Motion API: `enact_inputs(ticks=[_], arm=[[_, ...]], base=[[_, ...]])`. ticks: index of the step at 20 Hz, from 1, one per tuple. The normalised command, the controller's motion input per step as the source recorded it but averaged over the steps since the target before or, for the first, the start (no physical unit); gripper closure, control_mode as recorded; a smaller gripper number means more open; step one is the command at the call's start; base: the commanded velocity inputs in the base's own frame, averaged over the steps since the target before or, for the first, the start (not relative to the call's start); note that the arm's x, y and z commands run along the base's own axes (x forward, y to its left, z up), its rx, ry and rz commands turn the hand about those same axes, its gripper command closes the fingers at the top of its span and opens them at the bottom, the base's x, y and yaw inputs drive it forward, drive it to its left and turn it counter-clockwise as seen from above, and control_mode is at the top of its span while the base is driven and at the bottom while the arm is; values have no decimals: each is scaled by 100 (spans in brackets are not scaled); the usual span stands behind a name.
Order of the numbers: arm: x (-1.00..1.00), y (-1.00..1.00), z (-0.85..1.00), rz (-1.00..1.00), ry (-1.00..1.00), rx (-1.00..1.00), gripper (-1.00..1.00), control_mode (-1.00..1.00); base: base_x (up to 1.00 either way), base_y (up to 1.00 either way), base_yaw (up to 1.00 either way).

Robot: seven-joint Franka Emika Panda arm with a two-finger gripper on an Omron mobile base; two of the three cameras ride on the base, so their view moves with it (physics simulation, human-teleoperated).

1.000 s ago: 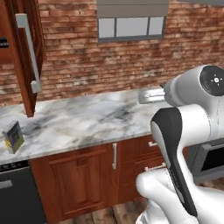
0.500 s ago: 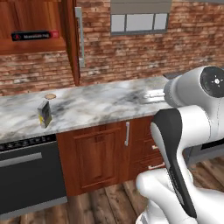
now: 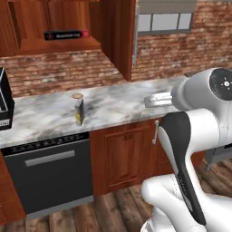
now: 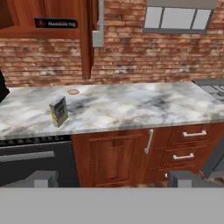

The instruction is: Pick the cereal and cereal from the counter and place them in the cabinets closest to them.

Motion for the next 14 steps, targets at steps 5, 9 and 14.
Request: enact_inputs(ticks=[5,9,14], arm=[[0,0,0,0,0,0,-100,100],[0,0,0,0,0,0,-100,100],[0,0,0,0,0,0,-100,100]], base=[[-21,85,-3],[-7,49,-1],[0,0,0]])
